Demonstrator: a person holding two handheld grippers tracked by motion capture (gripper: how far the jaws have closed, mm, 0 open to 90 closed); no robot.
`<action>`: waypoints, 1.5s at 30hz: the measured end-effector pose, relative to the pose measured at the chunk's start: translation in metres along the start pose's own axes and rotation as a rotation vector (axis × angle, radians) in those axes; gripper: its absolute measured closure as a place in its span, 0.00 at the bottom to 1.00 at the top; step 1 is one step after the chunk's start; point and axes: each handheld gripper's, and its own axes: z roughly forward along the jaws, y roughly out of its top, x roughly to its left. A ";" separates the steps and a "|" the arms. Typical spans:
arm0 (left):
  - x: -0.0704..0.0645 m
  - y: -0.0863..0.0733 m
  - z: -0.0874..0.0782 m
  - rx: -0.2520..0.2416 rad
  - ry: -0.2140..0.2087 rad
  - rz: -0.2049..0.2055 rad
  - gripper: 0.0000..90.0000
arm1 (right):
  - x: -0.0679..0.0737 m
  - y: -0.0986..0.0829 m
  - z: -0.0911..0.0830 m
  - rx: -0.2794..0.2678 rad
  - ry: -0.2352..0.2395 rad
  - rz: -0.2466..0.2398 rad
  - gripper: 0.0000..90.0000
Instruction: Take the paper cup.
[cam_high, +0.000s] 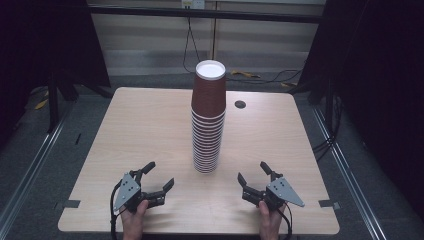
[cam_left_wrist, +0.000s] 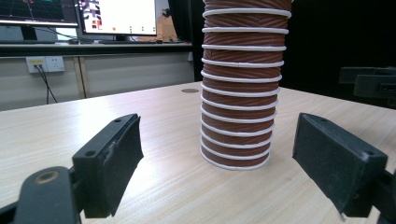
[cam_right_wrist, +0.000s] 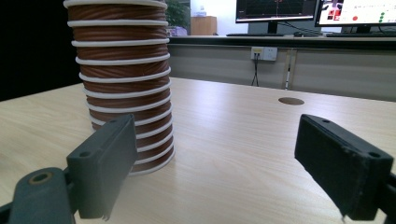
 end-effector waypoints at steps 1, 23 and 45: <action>0.000 0.000 0.000 0.000 0.000 0.000 0.17 | 0.001 0.000 0.000 0.010 -0.006 -0.010 0.14; -0.001 0.000 0.000 -0.009 -0.006 -0.008 0.17 | 0.003 0.005 0.005 0.071 0.036 0.028 0.14; -0.001 -0.001 0.000 -0.011 -0.015 -0.007 0.17 | 0.004 0.039 0.010 0.064 0.152 0.045 0.16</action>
